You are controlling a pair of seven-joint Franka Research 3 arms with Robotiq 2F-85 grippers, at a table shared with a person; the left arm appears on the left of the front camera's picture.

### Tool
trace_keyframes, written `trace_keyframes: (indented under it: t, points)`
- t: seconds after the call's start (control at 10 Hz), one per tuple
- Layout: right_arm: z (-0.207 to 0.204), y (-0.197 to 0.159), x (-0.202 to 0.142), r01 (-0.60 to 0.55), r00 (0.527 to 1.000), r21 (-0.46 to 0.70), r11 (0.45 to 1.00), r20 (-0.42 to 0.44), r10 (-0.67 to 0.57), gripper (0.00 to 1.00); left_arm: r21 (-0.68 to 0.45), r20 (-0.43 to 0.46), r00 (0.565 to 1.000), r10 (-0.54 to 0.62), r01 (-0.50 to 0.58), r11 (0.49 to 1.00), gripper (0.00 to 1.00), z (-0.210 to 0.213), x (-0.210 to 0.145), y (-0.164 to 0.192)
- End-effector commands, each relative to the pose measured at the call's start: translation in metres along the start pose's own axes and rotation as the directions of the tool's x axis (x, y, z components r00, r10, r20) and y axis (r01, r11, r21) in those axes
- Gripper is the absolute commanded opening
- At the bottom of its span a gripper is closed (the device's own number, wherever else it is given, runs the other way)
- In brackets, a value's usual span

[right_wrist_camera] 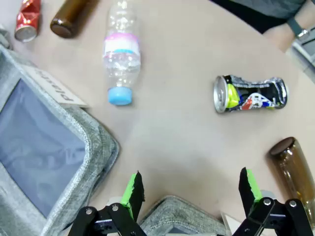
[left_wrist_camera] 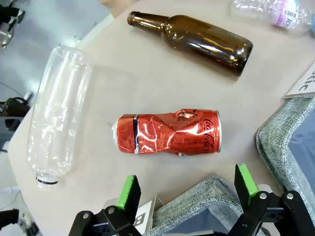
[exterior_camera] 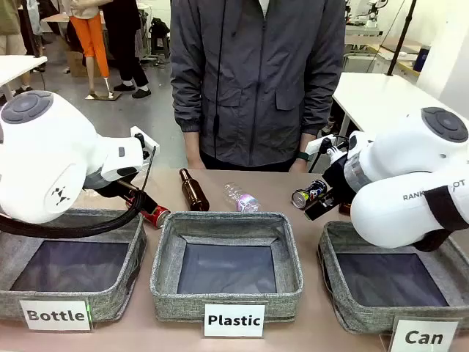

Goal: Sort the can waste into the basket.
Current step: Pick up the can waste from the table and place it in the right Fabric basket.

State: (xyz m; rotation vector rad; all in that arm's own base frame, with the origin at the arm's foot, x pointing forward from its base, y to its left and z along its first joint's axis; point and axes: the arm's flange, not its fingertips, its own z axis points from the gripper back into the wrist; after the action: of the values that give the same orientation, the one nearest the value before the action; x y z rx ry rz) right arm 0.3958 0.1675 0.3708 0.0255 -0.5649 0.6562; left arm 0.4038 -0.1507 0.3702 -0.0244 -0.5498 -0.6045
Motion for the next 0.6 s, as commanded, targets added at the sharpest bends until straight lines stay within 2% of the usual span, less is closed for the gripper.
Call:
trace_keyframes:
  t: [0.0, 0.5]
  points:
    - [0.0000, 0.0000, 0.0000, 0.000, 1.000, 0.000, 1.000, 0.000, 0.000, 1.00, 0.000, 0.000, 1.000, 0.000, 0.000, 1.000, 1.00, 0.0000, 0.0000, 0.0000]
    - [0.0000, 0.0000, 0.0000, 0.000, 1.000, 0.000, 1.000, 0.000, 0.000, 1.00, 0.000, 0.000, 1.000, 0.000, 0.000, 1.000, 1.00, 0.0000, 0.0000, 0.0000]
